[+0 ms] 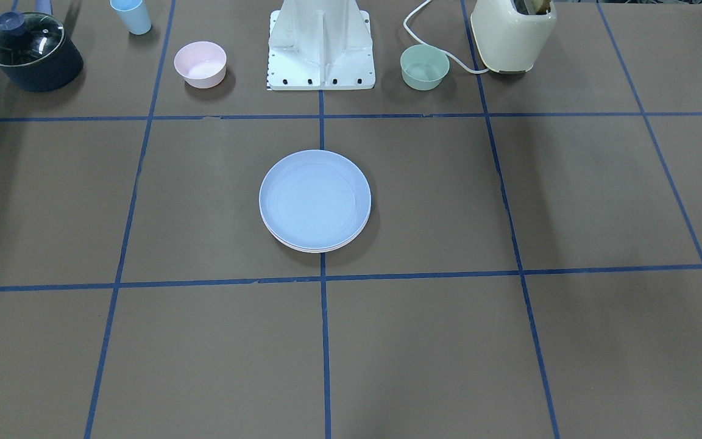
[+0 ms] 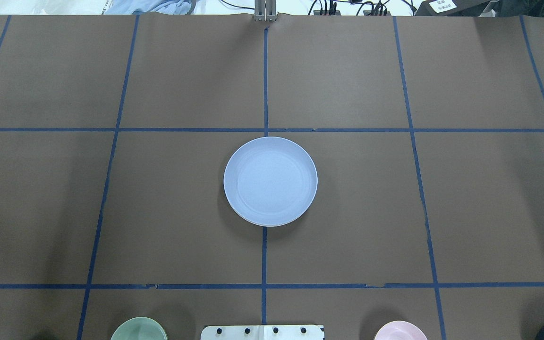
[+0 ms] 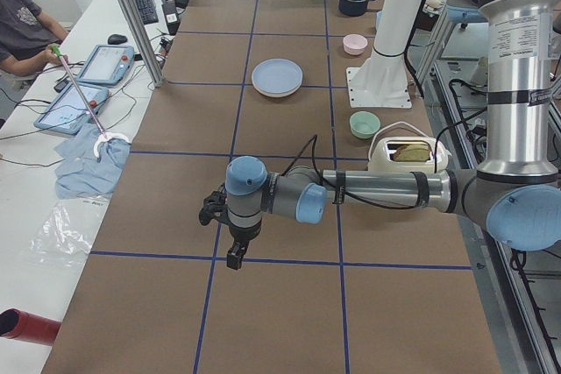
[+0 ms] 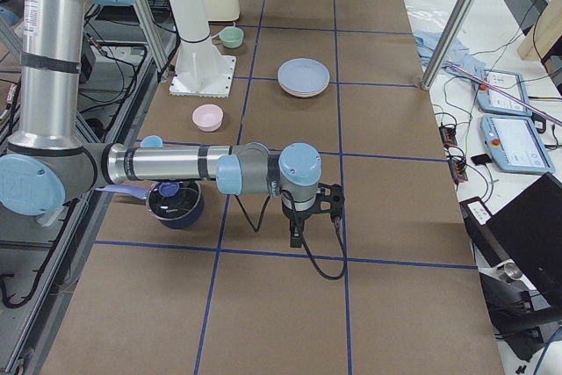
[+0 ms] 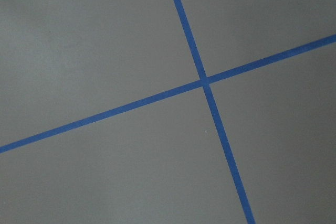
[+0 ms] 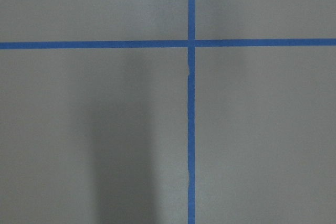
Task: Stack three plates with pink and blue
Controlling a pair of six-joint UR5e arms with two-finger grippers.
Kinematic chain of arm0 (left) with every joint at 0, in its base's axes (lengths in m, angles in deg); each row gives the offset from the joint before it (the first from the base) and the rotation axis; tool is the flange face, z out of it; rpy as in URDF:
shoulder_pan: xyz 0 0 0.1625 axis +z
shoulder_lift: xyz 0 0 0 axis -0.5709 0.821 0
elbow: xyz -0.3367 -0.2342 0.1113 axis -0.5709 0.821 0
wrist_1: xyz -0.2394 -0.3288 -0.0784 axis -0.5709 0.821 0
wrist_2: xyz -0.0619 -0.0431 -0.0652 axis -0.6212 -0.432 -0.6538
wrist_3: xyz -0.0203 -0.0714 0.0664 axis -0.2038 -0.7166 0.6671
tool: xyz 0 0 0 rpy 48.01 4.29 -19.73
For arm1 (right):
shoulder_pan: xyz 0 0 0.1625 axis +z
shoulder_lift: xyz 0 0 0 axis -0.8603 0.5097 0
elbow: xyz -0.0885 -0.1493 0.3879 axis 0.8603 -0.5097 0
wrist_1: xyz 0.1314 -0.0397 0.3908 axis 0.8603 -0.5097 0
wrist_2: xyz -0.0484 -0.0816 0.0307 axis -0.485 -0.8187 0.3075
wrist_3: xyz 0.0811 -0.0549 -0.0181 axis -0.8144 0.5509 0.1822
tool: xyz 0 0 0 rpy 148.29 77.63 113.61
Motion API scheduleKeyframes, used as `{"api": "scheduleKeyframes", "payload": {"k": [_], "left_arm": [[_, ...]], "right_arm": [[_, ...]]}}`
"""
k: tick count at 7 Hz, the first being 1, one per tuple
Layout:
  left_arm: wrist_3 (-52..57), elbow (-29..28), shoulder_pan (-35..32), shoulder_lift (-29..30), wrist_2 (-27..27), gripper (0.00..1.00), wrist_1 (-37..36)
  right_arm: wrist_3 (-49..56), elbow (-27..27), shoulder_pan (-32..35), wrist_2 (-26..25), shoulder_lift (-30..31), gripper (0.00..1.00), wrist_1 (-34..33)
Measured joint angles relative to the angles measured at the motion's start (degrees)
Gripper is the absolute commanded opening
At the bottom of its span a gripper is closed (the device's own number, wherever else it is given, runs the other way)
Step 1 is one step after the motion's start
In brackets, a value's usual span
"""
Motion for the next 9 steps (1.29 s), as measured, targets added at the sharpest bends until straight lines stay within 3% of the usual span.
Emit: {"api": "scheduleKeyframes", "payload": {"k": [5, 9], "left_arm": [[3.8, 0.3, -4.2, 0.9, -3.4, 1.0, -6.9], [4.0, 1.1, -6.6, 1.1, -3.5, 1.0, -6.9]], "right_arm": [[-0.3, 0.3, 1.6, 1.0, 0.5, 1.0, 0.3], [-0.8, 0.4, 1.7, 0.5, 0.6, 1.0, 0.6]]}}
